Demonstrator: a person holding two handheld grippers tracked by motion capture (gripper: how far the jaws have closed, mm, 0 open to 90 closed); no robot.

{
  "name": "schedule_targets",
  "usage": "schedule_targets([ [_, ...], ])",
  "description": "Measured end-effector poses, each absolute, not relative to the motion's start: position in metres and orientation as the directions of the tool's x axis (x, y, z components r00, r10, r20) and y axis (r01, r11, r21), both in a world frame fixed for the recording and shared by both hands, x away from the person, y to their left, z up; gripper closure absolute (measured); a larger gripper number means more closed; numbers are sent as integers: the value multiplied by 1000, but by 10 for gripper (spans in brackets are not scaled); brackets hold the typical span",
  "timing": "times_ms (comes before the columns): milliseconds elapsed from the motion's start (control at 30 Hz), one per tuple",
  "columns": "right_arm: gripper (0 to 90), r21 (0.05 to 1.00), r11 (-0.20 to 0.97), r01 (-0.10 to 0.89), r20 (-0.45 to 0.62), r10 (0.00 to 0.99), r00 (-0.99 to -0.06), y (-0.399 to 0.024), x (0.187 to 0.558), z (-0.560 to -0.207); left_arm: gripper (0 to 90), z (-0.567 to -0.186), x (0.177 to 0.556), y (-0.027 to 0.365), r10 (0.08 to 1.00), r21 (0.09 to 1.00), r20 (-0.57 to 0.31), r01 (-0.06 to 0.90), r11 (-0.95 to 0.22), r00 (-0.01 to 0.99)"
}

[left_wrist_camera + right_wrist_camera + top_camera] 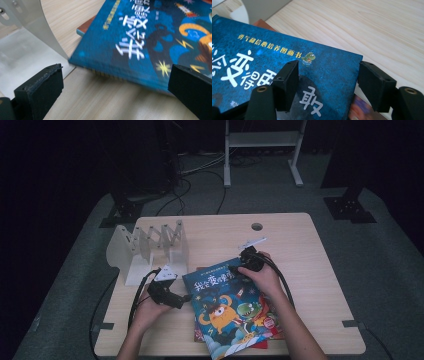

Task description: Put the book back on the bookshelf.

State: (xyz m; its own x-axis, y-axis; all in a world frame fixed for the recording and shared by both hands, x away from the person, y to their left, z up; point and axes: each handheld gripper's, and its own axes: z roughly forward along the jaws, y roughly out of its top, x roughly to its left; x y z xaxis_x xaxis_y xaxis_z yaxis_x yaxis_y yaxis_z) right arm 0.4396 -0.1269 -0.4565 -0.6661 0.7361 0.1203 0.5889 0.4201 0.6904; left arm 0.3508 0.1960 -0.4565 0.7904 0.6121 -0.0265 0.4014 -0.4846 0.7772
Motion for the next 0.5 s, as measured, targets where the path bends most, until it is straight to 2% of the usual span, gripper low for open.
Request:
schedule_targets([
  [500, 326, 698, 457, 552, 135, 672, -728, -85, 437, -457, 0, -459, 352, 191, 594, 770, -46, 408, -491, 803],
])
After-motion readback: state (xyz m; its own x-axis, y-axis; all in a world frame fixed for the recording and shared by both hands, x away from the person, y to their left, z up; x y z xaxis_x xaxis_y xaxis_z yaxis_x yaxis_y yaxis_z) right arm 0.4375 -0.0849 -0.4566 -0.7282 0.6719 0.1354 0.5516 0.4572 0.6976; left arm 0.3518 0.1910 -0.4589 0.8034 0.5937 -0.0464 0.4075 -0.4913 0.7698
